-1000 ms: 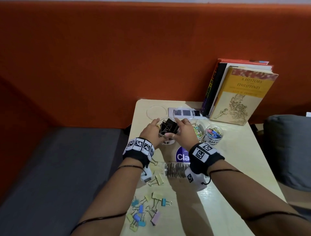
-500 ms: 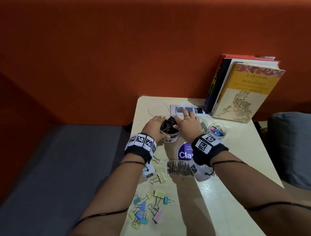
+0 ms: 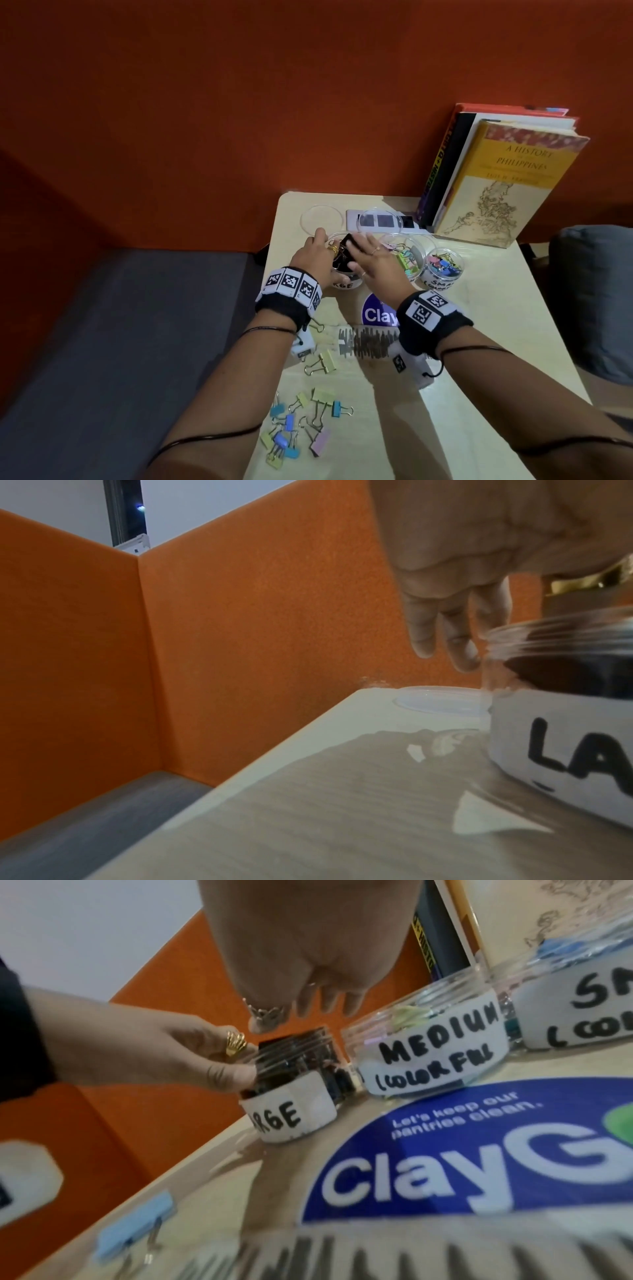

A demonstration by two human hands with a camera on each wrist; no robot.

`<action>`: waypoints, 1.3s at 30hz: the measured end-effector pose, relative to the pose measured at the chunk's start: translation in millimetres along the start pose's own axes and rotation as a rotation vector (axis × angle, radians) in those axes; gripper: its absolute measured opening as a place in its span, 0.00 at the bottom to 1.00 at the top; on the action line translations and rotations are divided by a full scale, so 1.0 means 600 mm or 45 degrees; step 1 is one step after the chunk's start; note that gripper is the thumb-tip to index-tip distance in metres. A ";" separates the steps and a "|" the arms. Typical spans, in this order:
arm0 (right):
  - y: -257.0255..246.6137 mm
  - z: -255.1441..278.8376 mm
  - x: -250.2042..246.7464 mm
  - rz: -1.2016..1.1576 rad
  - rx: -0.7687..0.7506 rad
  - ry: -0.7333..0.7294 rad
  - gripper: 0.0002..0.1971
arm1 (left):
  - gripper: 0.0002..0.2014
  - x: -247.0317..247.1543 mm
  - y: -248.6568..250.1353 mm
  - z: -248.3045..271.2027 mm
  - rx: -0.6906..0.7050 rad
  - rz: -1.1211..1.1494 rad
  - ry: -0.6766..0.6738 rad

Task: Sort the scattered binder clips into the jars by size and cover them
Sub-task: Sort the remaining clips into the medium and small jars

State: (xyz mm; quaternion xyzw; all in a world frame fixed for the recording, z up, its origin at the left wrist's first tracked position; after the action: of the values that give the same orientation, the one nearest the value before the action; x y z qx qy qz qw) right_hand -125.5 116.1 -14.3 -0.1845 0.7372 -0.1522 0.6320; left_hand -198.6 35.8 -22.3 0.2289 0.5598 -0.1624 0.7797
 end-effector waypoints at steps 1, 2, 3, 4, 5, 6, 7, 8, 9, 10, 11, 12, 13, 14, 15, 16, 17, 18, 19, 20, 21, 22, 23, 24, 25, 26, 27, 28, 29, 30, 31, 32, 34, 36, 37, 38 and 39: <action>-0.004 0.005 0.013 -0.005 -0.030 -0.068 0.22 | 0.34 0.000 0.001 0.000 0.009 -0.019 0.013; -0.003 0.009 0.022 0.010 -0.034 -0.128 0.22 | 0.35 -0.001 0.002 0.002 0.024 -0.046 0.032; -0.001 0.010 0.026 0.040 -0.030 -0.169 0.22 | 0.36 -0.001 0.003 0.003 0.039 -0.080 0.058; 0.002 0.010 0.028 0.078 -0.029 -0.198 0.22 | 0.36 0.000 0.003 0.005 0.046 -0.110 0.087; 0.005 0.009 0.029 0.121 -0.028 -0.224 0.22 | 0.36 0.003 0.002 0.008 0.042 -0.121 0.110; 0.006 0.008 0.030 0.162 -0.029 -0.245 0.22 | 0.36 0.006 0.001 0.011 0.032 -0.119 0.131; 0.005 0.007 0.030 0.195 -0.027 -0.261 0.22 | 0.36 0.007 0.000 0.014 0.020 -0.111 0.147; 0.005 0.007 0.030 0.221 -0.022 -0.276 0.22 | 0.35 0.010 0.000 0.016 0.010 -0.105 0.150; 0.004 0.008 0.030 0.243 -0.013 -0.291 0.22 | 0.36 0.011 0.000 0.018 0.003 -0.105 0.141; 0.002 0.009 0.030 0.260 -0.002 -0.307 0.22 | 0.36 0.010 0.002 0.021 0.006 -0.108 0.131; 0.000 0.010 0.030 0.267 0.007 -0.322 0.23 | 0.37 0.008 0.001 0.025 0.011 -0.107 0.126; -0.002 0.010 0.028 0.261 0.011 -0.325 0.23 | 0.38 0.002 -0.002 0.032 0.004 -0.081 0.129; -0.005 0.009 0.026 0.234 0.007 -0.306 0.24 | 0.39 -0.006 -0.009 0.041 -0.012 -0.035 0.136; -0.012 0.011 0.021 0.188 -0.010 -0.255 0.25 | 0.40 -0.016 -0.018 0.054 -0.027 0.014 0.147; -0.022 0.014 0.014 0.129 -0.041 -0.173 0.26 | 0.40 -0.026 -0.030 0.072 -0.046 0.053 0.153; -0.036 0.021 0.008 0.063 -0.089 -0.079 0.26 | 0.39 -0.031 -0.046 0.093 -0.079 0.073 0.149; -0.052 0.031 0.005 -0.003 -0.150 -0.003 0.25 | 0.37 -0.031 -0.065 0.116 -0.120 0.083 0.133; -0.071 0.044 0.009 -0.063 -0.211 0.025 0.23 | 0.36 -0.024 -0.084 0.139 -0.159 0.097 0.101; -0.086 0.058 0.023 -0.122 -0.265 -0.007 0.20 | 0.35 -0.009 -0.102 0.159 -0.184 0.125 0.052; -0.103 0.074 0.044 -0.171 -0.313 -0.090 0.17 | 0.33 0.011 -0.116 0.179 -0.194 0.178 -0.011; -0.117 0.090 0.071 -0.208 -0.355 -0.195 0.15 | 0.32 0.032 -0.127 0.201 -0.188 0.269 -0.081; -0.128 0.105 0.094 -0.222 -0.384 -0.277 0.13 | 0.29 0.051 -0.132 0.221 -0.184 0.397 -0.150; -0.132 0.117 0.113 -0.223 -0.386 -0.331 0.12 | 0.26 0.067 -0.133 0.240 -0.184 0.524 -0.208; -0.135 0.128 0.126 -0.203 -0.370 -0.372 0.13 | 0.22 0.079 -0.129 0.258 -0.192 0.602 -0.250; -0.137 0.136 0.134 -0.161 -0.361 -0.394 0.15 | 0.18 0.087 -0.122 0.274 -0.201 0.633 -0.274; -0.138 0.142 0.139 -0.118 -0.361 -0.403 0.17 | 0.16 0.094 -0.113 0.285 -0.208 0.628 -0.288; -0.140 0.145 0.137 -0.092 -0.375 -0.388 0.17 | 0.16 0.099 -0.103 0.293 -0.209 0.607 -0.296; -0.145 0.146 0.132 -0.085 -0.390 -0.359 0.16 | 0.18 0.104 -0.093 0.299 -0.204 0.550 -0.296; -0.148 0.147 0.128 -0.088 -0.404 -0.324 0.15 | 0.20 0.108 -0.084 0.302 -0.190 0.483 -0.289; -0.149 0.147 0.123 -0.097 -0.405 -0.289 0.15 | 0.22 0.112 -0.077 0.303 -0.177 0.415 -0.282; -0.145 0.147 0.119 -0.114 -0.378 -0.262 0.15 | 0.24 0.116 -0.070 0.302 -0.160 0.344 -0.280; -0.137 0.149 0.115 -0.128 -0.327 -0.241 0.15 | 0.24 0.121 -0.064 0.302 -0.141 0.265 -0.292; -0.118 0.157 0.107 -0.151 -0.237 -0.218 0.15 | 0.21 0.128 -0.056 0.299 -0.120 0.157 -0.309; -0.101 0.167 0.089 -0.190 -0.185 -0.156 0.14 | 0.17 0.132 -0.054 0.295 -0.132 0.116 -0.330; -0.089 0.170 0.071 -0.199 -0.154 -0.083 0.13 | 0.16 0.134 -0.051 0.290 -0.134 0.107 -0.338; -0.074 0.171 0.050 -0.186 -0.105 0.019 0.11 | 0.16 0.136 -0.049 0.287 -0.139 0.104 -0.349; -0.054 0.171 0.025 -0.156 -0.037 0.143 0.10 | 0.16 0.137 -0.045 0.283 -0.138 0.104 -0.362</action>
State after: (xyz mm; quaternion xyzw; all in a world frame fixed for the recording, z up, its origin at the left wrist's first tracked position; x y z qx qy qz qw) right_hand -23.5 81.3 -28.8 -0.2296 0.7608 -0.1901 0.5764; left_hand -50.3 -78.4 -59.2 0.1835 0.4421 -0.1309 0.8682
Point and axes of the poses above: each hand's wrist, its own z-axis away from the middle knuckle, its own x-axis out of the palm, y = z × x, the point moved 8 cm from there along -z, towards the middle knuckle, and after that the axes turned 14 degrees about -x, right-handed, at the moved point
